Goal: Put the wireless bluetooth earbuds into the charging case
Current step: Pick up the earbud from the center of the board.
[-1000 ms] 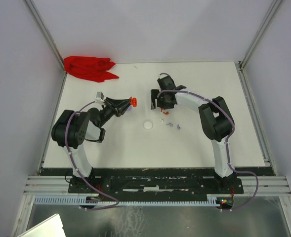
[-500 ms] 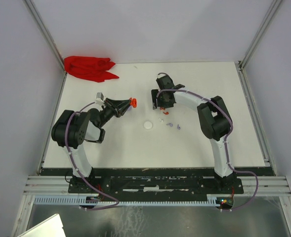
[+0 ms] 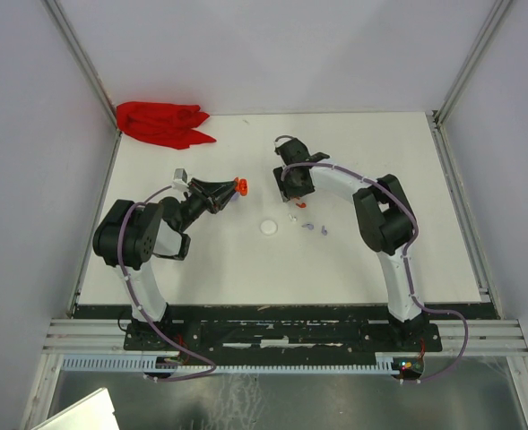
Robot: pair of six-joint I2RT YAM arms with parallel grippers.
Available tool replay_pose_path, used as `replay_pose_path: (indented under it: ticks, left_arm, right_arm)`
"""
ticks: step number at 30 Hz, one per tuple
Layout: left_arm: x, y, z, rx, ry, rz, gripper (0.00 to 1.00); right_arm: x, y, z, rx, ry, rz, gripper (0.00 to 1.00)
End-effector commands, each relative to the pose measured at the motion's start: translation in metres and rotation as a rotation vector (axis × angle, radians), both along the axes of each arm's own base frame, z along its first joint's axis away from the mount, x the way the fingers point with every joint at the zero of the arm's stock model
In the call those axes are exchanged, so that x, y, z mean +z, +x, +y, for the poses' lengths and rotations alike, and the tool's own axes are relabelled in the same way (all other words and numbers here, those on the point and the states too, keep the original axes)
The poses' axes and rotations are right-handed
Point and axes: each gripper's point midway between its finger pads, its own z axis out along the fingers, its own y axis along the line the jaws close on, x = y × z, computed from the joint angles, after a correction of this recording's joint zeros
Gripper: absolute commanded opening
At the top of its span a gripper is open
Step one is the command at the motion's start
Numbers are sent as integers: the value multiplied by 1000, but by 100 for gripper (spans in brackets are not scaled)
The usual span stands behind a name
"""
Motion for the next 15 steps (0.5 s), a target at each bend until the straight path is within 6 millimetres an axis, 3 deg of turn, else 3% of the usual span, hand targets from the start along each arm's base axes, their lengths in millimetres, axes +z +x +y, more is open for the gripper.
replay_pose_path:
  ticks: [1,15]
  left_arm:
    - [48,-14,1,-16,-41,-211,3]
    - [49,-14,1,-18,-45,-213,3]
  right_arm:
    - [-4,3,-1,40,-62,-5,59]
    - [-7,6,-7,34,-107,-14,43]
